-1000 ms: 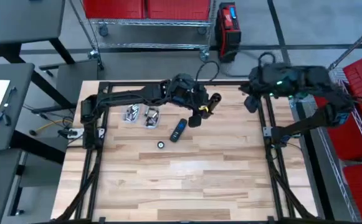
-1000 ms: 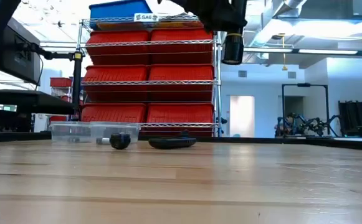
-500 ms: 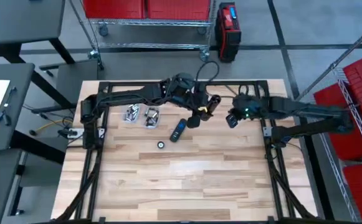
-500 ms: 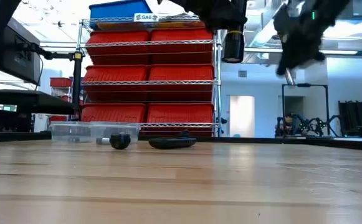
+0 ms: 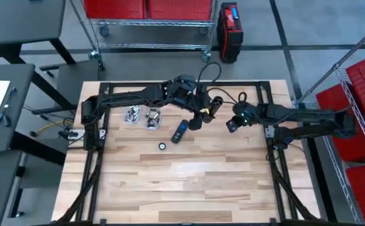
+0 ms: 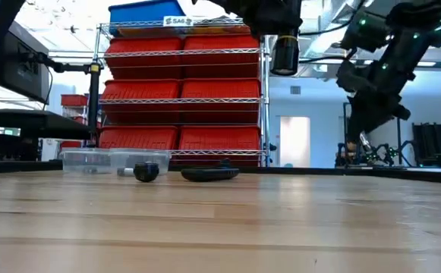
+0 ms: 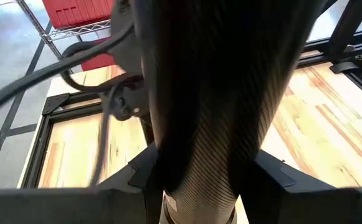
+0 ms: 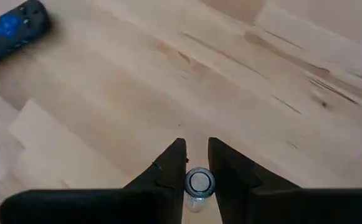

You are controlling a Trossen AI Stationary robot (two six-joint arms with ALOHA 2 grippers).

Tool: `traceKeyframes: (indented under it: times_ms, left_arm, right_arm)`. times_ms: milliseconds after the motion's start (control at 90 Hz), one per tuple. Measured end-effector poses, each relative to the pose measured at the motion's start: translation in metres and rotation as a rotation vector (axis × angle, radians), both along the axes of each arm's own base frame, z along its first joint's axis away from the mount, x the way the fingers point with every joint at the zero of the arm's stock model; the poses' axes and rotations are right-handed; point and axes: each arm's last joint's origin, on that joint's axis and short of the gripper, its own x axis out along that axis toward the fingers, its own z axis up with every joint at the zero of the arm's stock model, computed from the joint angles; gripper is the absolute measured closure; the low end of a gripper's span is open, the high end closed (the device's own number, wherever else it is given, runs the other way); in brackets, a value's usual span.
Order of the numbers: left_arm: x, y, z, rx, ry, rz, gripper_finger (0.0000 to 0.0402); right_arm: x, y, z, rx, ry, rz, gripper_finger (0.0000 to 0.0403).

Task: Insert battery
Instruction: Remove the silver battery from the flashlight battery compartment, then close the flashlight battery compartment

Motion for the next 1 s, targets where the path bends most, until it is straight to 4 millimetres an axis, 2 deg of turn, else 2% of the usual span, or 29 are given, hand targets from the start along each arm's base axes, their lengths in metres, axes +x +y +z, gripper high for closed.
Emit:
traceKeyframes:
  times_ms: [100,211,322,422,578,689,833,1000]
  left_arm:
    - [0.000,0.000,0.000,0.001,-0.003,-0.001,0.0269]
    - [0.000,0.000,0.001,-0.003,-0.007,0.001,0.0269]
    - [0.001,0.000,0.003,-0.025,-0.026,0.009,0.0269]
    - [0.001,0.000,0.003,-0.039,-0.031,0.014,0.0269]
    - [0.001,0.000,0.003,-0.063,-0.031,0.023,0.0269]
    - [0.001,0.003,0.003,-0.090,-0.030,0.038,0.0269]
    - [0.001,0.004,0.004,-0.089,-0.042,0.042,0.0269]
    - [0.001,0.004,0.004,-0.104,-0.041,0.044,0.0269]
  right_arm:
    - [-0.001,-0.005,0.004,0.033,-0.042,0.025,0.0291]
    - [0.000,-0.012,0.022,-0.025,-0.090,0.073,0.0238]
    - [-0.001,-0.017,0.054,-0.117,-0.145,0.123,0.0191]
    - [-0.004,-0.016,0.089,-0.233,-0.219,0.195,0.0165]
    - [-0.013,-0.007,0.131,-0.420,-0.309,0.329,0.0161]
    - [-0.016,0.004,0.152,-0.448,-0.489,0.418,0.0166]
    - [-0.007,0.018,0.168,-0.478,-0.681,0.525,0.0168]
    - [0.017,0.026,0.168,-0.532,-0.716,0.589,0.0168]
